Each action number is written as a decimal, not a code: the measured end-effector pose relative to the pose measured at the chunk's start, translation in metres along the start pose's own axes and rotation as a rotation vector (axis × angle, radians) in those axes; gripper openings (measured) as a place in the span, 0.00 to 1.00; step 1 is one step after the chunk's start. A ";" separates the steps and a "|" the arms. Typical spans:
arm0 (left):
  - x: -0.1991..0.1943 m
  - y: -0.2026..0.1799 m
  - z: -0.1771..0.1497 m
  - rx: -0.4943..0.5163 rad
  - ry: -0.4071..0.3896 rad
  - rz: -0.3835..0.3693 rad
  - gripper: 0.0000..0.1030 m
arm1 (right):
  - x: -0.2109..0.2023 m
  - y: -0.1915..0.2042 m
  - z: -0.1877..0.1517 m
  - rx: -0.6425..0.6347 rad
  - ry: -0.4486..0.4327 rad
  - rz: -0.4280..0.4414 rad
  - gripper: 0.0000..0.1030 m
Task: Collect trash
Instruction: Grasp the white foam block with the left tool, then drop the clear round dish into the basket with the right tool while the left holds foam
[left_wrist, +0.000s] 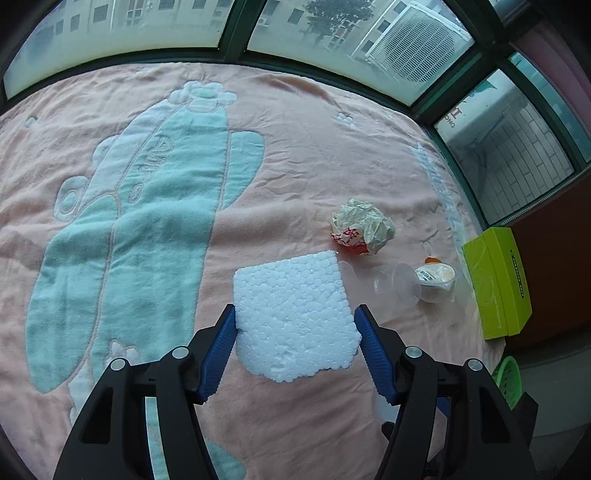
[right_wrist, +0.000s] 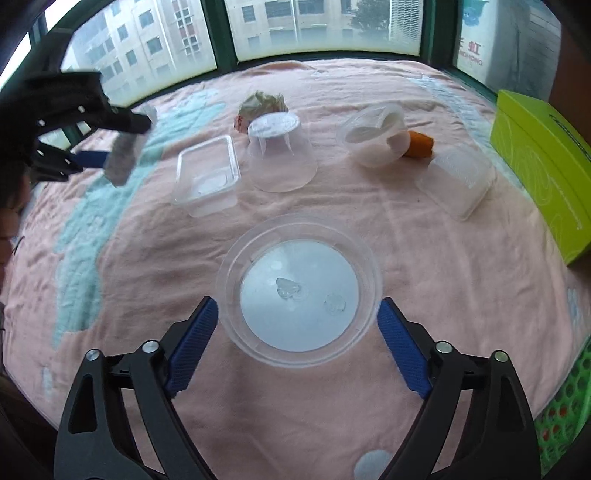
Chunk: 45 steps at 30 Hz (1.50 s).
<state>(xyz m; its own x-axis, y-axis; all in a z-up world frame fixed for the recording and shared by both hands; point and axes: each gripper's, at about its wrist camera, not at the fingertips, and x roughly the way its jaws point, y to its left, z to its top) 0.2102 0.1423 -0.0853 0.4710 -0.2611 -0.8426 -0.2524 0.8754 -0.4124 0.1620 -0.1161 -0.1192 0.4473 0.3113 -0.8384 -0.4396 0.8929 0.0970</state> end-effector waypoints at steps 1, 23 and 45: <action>-0.002 -0.002 -0.001 0.006 -0.003 -0.005 0.61 | 0.001 0.001 0.000 -0.003 -0.002 -0.001 0.87; -0.001 -0.010 -0.009 0.023 0.012 -0.012 0.61 | 0.010 0.014 -0.003 -0.053 -0.008 -0.038 0.89; -0.007 -0.094 -0.039 0.174 0.035 -0.093 0.61 | -0.082 -0.055 -0.022 0.144 -0.134 -0.051 0.87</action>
<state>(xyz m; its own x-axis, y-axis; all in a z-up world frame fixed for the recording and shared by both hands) 0.1977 0.0457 -0.0544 0.4548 -0.3556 -0.8165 -0.0579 0.9031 -0.4255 0.1318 -0.1977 -0.0674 0.5699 0.2960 -0.7666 -0.3023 0.9430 0.1395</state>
